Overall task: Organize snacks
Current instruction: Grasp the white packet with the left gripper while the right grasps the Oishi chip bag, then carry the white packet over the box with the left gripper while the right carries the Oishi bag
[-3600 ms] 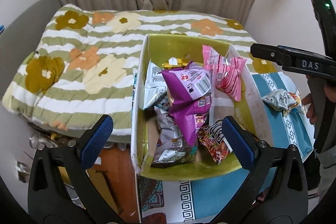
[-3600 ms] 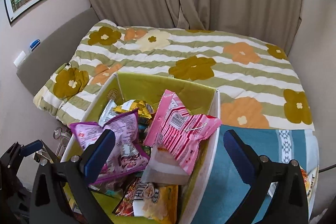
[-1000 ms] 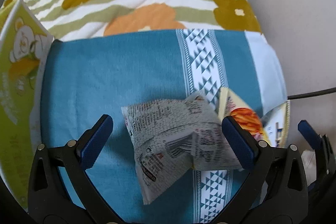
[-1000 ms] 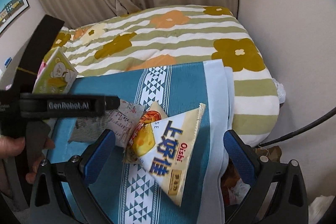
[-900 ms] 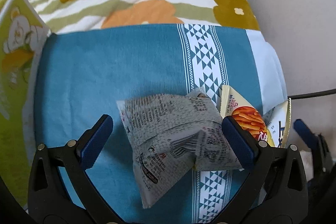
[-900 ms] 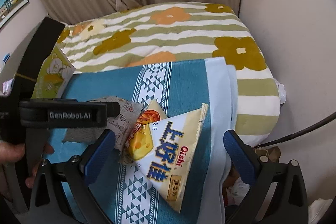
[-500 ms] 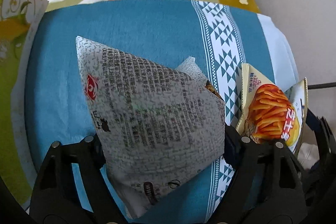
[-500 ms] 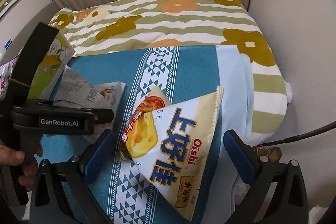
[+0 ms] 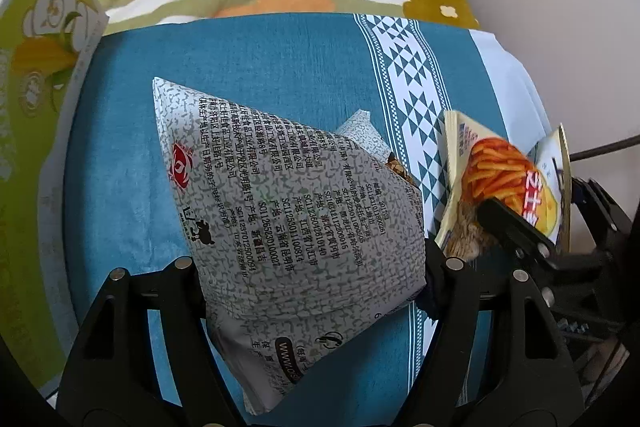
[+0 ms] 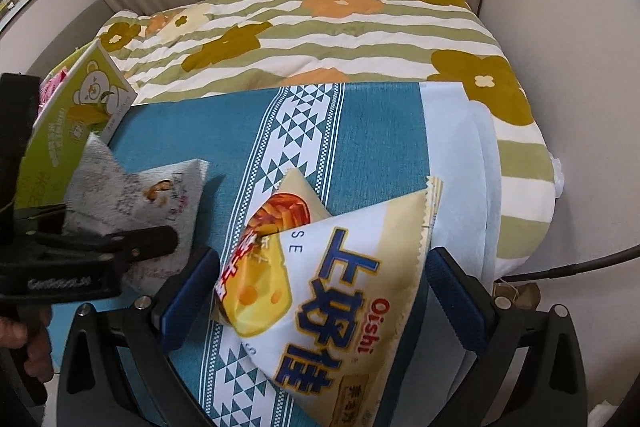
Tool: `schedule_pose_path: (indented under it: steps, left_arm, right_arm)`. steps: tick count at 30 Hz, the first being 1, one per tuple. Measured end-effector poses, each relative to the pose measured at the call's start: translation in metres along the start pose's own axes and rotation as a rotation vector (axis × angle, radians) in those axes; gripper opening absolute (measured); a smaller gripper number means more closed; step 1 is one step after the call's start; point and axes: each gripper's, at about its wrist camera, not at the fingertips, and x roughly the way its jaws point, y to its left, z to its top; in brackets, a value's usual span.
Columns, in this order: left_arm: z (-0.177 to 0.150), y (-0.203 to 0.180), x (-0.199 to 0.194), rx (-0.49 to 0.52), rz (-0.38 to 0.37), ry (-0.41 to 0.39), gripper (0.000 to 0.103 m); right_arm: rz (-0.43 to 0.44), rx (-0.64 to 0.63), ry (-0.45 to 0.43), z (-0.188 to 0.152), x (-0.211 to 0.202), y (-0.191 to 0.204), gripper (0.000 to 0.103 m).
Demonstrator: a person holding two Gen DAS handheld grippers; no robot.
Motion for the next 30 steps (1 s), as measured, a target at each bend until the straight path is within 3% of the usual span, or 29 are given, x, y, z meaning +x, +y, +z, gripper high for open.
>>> schedule_pose_path:
  steps: [6,12,22,30]
  left_arm:
    - [-0.009,0.000,-0.001,0.006,0.005,0.001,0.069]
    - [-0.013,-0.003,-0.011,0.015,0.001,-0.023,0.069]
    - [-0.024,-0.007,-0.068,0.018,-0.015,-0.121,0.069]
    - [-0.031,0.017,-0.147,-0.023,0.001,-0.240,0.069]
  right_arm:
    - [0.013,0.003,0.010,-0.003,0.005,0.002,0.078]
    - [0.002,-0.001,0.002,-0.005,-0.002,0.003,0.072]
    - [-0.028,-0.044,-0.079,-0.001,-0.050,0.015,0.070]
    - [0.023,-0.089,-0.167,0.019,-0.102,0.045,0.070]
